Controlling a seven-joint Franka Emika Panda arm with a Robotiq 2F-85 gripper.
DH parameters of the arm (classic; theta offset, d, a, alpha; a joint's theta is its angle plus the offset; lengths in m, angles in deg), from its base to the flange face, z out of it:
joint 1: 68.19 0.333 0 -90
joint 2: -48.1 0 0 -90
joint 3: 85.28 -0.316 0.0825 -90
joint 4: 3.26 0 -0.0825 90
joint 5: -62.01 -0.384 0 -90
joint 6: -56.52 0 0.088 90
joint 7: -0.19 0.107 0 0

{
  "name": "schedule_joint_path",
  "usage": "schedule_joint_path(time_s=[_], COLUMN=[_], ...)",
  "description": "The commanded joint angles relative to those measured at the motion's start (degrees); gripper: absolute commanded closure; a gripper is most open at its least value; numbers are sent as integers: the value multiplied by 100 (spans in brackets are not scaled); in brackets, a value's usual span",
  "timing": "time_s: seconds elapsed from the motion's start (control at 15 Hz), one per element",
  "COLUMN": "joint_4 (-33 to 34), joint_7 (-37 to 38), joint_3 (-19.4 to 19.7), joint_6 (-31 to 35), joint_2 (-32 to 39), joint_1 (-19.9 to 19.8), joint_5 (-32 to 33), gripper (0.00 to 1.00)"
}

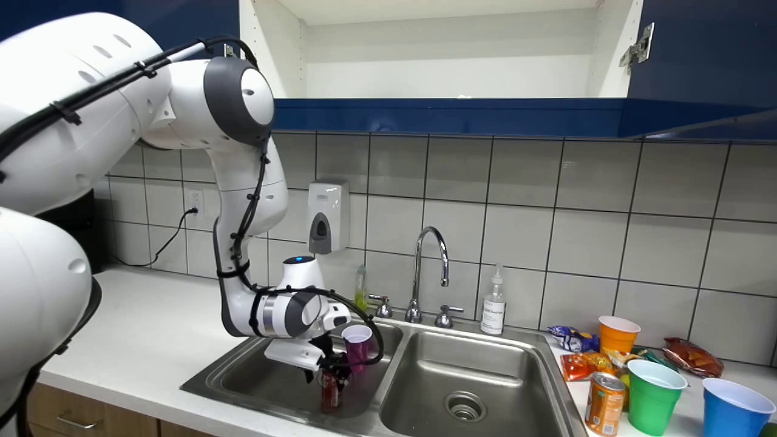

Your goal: Put the Coca Cola can inside the open cabinet

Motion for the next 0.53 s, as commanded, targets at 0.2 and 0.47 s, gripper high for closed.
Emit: schedule_joint_path(time_s=[0.2,0.47], joint_4=[71,110], joint_7=[133,136], joint_3=[70,114], joint_6=[262,379], joint_2=[120,183], joint_1=[117,184], joint_5=[-242,-334], gripper=[0,0])
